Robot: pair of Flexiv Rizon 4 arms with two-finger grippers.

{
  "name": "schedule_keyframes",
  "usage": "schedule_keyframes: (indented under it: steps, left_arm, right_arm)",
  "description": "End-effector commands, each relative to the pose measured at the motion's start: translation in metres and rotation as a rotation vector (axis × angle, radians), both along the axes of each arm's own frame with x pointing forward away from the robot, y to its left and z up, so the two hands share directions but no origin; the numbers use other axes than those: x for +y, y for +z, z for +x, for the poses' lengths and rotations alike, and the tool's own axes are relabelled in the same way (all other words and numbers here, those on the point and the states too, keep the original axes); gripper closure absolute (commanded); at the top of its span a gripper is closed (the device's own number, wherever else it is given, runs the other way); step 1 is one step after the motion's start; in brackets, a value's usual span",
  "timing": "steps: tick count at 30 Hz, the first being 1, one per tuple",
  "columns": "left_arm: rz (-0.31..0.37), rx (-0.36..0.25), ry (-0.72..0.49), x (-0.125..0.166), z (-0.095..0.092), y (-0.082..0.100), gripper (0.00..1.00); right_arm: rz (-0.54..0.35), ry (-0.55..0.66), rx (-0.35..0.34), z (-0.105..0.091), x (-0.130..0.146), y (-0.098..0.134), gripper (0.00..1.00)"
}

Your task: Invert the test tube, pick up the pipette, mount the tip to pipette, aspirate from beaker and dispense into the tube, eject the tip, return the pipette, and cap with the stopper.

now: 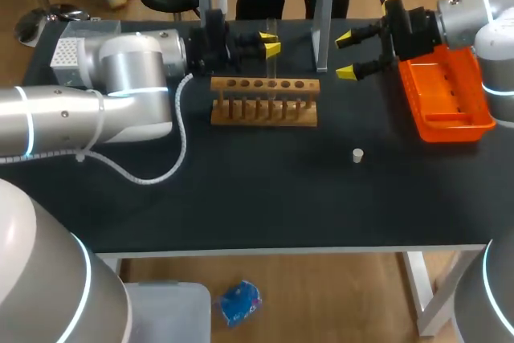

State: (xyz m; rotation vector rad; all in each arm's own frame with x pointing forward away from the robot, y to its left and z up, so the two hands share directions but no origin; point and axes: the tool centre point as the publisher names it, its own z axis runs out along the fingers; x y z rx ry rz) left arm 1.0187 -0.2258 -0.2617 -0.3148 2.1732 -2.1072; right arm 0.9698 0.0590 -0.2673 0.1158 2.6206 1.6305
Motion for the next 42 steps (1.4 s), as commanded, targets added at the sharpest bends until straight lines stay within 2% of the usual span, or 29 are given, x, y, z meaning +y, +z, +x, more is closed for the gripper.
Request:
schedule_keyframes:
  steps: [1,42]
  left_arm:
    - [0.004,0.001,-0.002,-0.004,0.001,-0.002,1.00]
    - [0.054,0.060,0.008,-0.001,-0.001,-0.021,1.00]
  right_arm:
    - [0.001,0.001,0.000,0.000,0.000,0.000,0.00]
    - [0.001,0.001,0.000,0.000,0.000,0.000,0.00]
